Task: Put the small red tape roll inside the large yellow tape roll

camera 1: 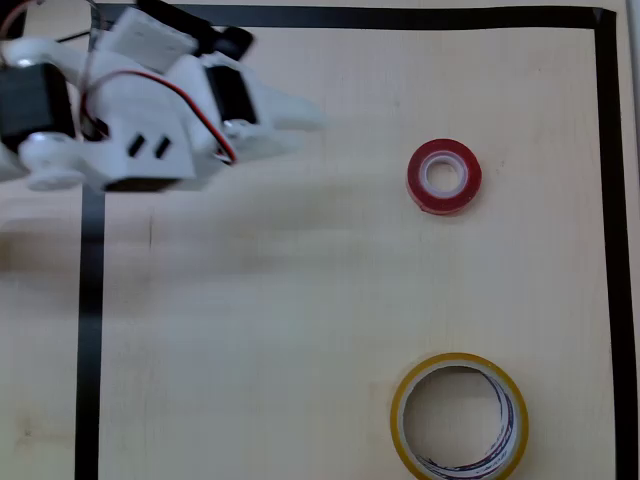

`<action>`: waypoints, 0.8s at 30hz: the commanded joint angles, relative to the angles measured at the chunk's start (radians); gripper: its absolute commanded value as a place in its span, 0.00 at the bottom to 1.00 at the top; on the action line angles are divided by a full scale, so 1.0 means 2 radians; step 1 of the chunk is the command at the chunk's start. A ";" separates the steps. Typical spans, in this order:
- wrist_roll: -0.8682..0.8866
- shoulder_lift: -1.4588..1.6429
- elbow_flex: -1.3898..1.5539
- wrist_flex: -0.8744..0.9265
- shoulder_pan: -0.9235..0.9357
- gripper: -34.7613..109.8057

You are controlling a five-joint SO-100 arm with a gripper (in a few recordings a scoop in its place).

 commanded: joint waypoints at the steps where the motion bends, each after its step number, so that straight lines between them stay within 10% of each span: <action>1: 0.010 -0.011 -0.018 -0.060 0.005 0.36; 24: 0.008 -0.225 -0.219 -0.084 0.018 0.37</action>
